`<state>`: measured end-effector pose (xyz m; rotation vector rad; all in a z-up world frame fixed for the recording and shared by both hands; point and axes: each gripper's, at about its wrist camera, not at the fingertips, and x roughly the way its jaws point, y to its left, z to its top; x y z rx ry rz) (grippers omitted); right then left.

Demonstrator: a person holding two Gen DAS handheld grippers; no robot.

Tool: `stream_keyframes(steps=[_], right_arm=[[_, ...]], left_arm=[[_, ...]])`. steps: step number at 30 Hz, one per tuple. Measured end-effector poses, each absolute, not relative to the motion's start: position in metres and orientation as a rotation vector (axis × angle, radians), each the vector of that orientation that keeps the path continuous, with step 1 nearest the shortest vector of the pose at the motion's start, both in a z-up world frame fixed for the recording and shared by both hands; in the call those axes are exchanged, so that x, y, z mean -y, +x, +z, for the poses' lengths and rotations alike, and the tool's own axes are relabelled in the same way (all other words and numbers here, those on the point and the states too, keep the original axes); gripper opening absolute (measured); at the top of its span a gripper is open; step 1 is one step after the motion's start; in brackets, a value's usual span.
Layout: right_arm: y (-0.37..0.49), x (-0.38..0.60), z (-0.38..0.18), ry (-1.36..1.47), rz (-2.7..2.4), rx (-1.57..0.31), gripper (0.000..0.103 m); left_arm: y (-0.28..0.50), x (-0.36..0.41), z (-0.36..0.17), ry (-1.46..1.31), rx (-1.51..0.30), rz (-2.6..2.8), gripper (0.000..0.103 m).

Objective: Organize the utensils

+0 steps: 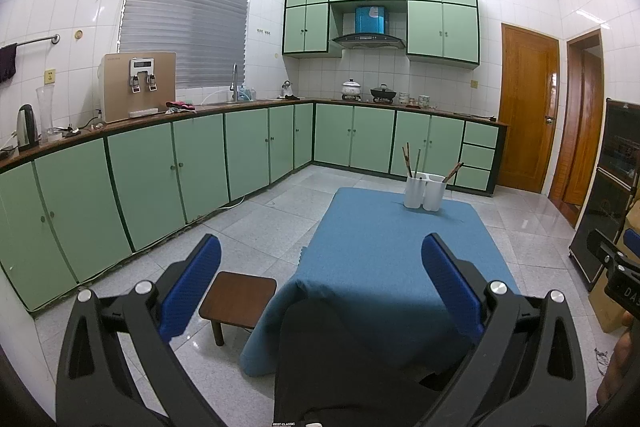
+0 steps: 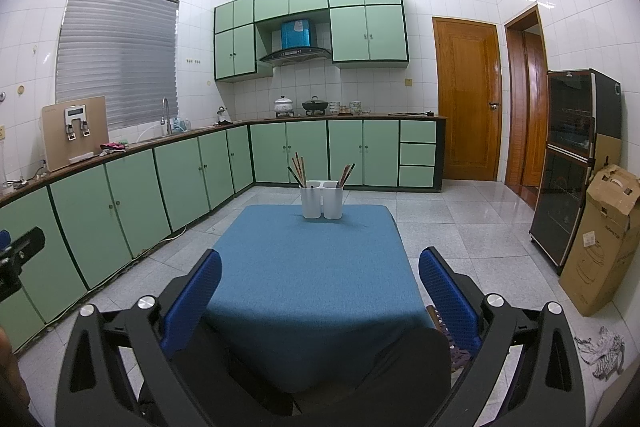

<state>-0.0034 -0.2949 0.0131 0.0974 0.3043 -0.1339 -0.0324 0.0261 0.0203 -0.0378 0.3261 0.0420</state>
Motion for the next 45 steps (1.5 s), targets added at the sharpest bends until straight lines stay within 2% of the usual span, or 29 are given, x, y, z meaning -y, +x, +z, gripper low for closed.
stream_keyframes(steps=[45], right_arm=[[-0.0006,0.2903,0.0113,0.1,-0.134,-0.303,0.097]], left_arm=[[-0.0322,-0.025,0.0179,-0.032,-0.325,0.036,0.097]])
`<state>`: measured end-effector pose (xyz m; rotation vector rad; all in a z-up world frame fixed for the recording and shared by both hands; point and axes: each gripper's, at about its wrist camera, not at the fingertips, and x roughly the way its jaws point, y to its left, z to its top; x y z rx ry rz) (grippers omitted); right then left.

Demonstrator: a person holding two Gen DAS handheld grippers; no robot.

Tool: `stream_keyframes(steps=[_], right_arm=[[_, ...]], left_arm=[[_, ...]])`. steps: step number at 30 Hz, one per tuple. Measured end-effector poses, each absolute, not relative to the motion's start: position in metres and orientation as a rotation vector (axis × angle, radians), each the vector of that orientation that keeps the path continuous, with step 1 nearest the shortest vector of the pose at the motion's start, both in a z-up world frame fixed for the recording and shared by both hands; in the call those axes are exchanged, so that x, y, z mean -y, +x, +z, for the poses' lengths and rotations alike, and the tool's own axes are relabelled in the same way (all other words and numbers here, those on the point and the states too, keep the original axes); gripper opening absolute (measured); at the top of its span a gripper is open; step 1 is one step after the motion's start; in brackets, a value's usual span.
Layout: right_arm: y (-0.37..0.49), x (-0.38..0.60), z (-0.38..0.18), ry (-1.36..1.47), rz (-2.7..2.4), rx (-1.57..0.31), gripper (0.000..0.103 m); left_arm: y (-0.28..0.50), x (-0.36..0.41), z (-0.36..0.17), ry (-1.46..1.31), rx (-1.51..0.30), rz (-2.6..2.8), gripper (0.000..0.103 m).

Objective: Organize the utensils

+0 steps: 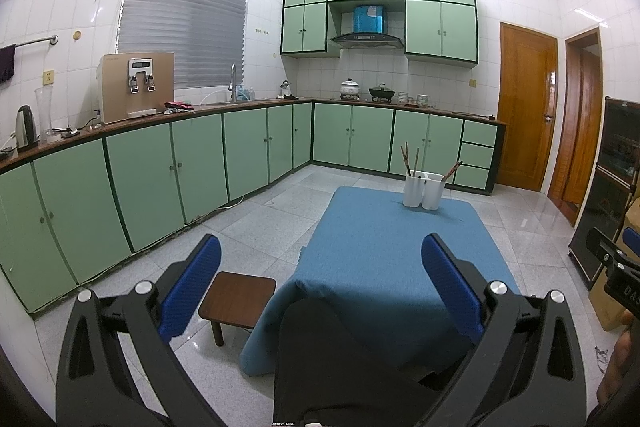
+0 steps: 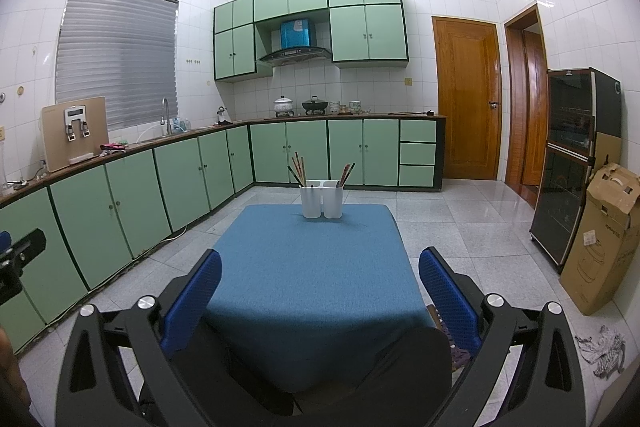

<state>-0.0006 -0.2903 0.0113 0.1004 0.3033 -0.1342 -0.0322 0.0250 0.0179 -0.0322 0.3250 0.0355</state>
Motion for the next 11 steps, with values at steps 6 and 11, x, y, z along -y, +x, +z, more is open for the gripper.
stream_keyframes(steps=[6,11], right_arm=[[-0.0009,0.2903,0.0117,0.1,-0.134,-0.304,0.097],[-0.0005,0.29,0.0114,0.101,-0.134,-0.304,0.097]], left_arm=[[-0.0312,-0.0258,0.0166,-0.033,-0.329,0.03,0.097],[-0.0308,-0.0253,0.0177,-0.035,-0.33,0.027,0.097]])
